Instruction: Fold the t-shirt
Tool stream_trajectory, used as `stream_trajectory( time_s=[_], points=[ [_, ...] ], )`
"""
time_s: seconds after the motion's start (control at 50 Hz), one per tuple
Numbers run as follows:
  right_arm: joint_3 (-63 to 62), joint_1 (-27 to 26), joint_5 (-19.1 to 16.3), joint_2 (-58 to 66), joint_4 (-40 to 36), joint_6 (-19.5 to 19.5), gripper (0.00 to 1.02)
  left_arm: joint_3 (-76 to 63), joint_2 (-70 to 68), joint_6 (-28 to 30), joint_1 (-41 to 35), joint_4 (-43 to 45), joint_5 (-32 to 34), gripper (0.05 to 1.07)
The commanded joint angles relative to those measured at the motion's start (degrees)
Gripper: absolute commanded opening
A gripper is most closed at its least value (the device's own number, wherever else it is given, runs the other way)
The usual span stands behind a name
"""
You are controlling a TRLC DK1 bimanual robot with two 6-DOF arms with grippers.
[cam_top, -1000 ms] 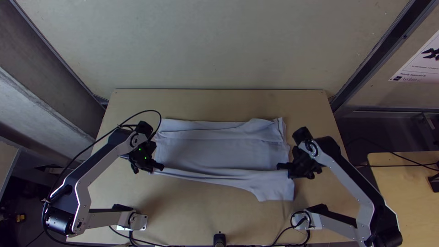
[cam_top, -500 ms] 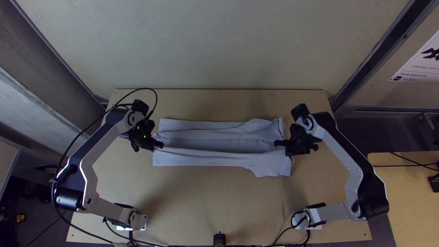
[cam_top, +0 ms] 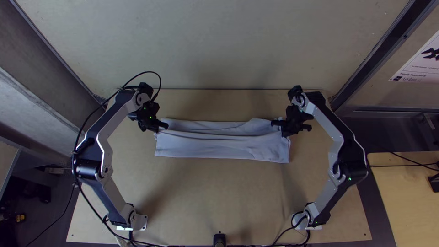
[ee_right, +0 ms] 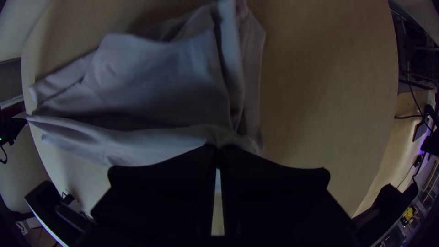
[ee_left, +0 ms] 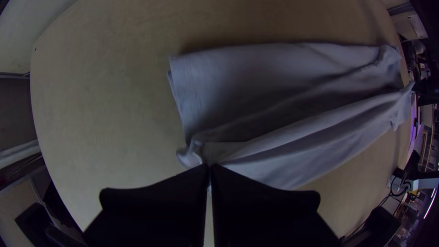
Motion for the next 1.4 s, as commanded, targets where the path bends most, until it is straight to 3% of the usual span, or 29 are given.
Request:
stream_trajectory(
  time_s=[0.0,0.26,0.32,0.34,0.36,0.4,0.42,0.44,0.58,0.68,0.78,1.02,1.18,1.38],
  points=[
    [4.87,-1.26,0.71,5.07,-0.19,-1.39,0.03,4.03,3.70,1.20,-0.26,-1.25,-0.07,0.08],
    [15.07,-2.84,0.62,15.88,-0.19,-1.66,0.04,11.24,10.20,0.50,0.88,-1.25,-0.07,0.08],
    [16.03,-3.19,0.71,18.08,-0.19,-1.66,0.23,12.03,11.17,-1.00,1.14,-1.16,-0.07,0.11],
    [16.38,-3.46,0.71,18.69,-0.19,-1.66,0.33,12.03,11.17,-1.17,1.14,-1.16,-0.07,0.22],
    [16.74,-3.54,0.79,19.31,-0.19,-1.66,0.42,11.86,11.25,-1.26,1.23,-1.16,0.02,0.40],
    [17.35,-3.81,1.14,20.27,-0.19,-1.83,0.60,11.50,11.25,-1.35,1.14,-1.25,0.10,0.91],
    [17.53,-4.07,1.14,20.54,-0.19,-2.01,0.68,11.42,11.17,-1.52,1.14,-1.25,0.10,1.07],
    [17.61,-4.16,1.14,20.71,-0.19,-2.18,0.75,11.24,11.08,-1.79,1.23,-1.25,0.37,1.02],
    [16.74,-5.30,2.81,18.78,-0.28,-3.68,0.98,10.19,9.41,-2.58,2.46,-1.34,4.15,1.03],
    [16.74,-5.39,11.87,16.41,-1.51,-5.00,0.99,9.13,7.21,-2.58,4.48,-1.25,10.74,1.03],
    [16.65,-4.95,17.05,13.42,-4.50,-5.00,0.99,7.46,5.10,-2.49,7.21,-1.25,16.28,1.03],
    [16.30,-5.83,16.97,1.91,-4.06,-3.94,0.99,0.34,1.85,-1.00,14.24,-0.19,26.38,1.03],
    [18.05,-5.92,16.70,-3.54,-4.06,-2.89,0.99,-6.60,0.88,0.59,19.25,3.41,40.18,1.03],
    [20.95,-5.57,15.03,-9.17,-4.58,-2.36,0.99,-14.95,1.06,1.03,20.66,11.32,42.73,1.03]
  ],
)
